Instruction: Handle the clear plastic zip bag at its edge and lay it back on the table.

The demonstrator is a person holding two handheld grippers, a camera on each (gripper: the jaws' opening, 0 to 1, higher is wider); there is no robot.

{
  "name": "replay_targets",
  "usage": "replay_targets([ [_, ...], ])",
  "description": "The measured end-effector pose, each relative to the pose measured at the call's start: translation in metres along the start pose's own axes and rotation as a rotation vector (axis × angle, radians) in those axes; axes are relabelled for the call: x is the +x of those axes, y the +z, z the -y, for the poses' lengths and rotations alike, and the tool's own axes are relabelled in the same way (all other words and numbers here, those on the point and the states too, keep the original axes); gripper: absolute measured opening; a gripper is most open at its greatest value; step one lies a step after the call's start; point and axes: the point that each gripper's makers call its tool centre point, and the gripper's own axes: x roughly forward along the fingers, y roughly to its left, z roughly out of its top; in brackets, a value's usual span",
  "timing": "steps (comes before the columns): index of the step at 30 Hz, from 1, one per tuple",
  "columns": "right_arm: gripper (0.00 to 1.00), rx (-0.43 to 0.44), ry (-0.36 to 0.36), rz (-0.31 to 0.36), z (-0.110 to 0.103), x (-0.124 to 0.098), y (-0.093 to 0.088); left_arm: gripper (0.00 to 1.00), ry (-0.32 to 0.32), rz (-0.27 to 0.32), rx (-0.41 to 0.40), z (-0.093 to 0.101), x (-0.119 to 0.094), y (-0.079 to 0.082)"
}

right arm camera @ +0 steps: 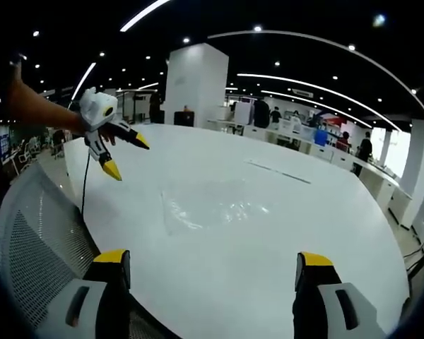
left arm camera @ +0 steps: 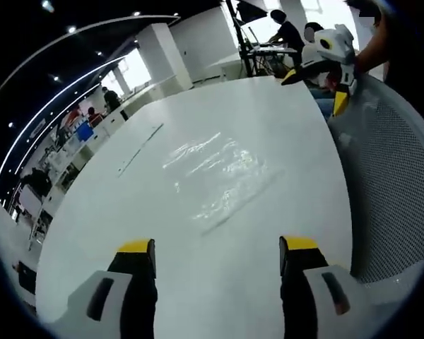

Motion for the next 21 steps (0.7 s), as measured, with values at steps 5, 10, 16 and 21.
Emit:
replay_targets([
  [5,0.98,0.002,-0.002,-0.004,0.000,0.000,0.000,0.68,-0.023,-0.015,0.041,0.001,0.005,-0.001],
  [10,0.98,0.004,-0.003,-0.005,0.000,0.000,0.001,0.67,-0.042,-0.025,0.068,0.000,0.010,0.000],
  [16,0.97,0.004,-0.004,-0.010,0.000,0.000,0.000,0.65,-0.049,-0.029,0.112,-0.004,0.016,0.003],
  [21,0.97,0.000,0.001,-0.017,-0.001,0.000,-0.001,0.59,-0.058,-0.067,0.177,-0.009,0.024,0.000],
])
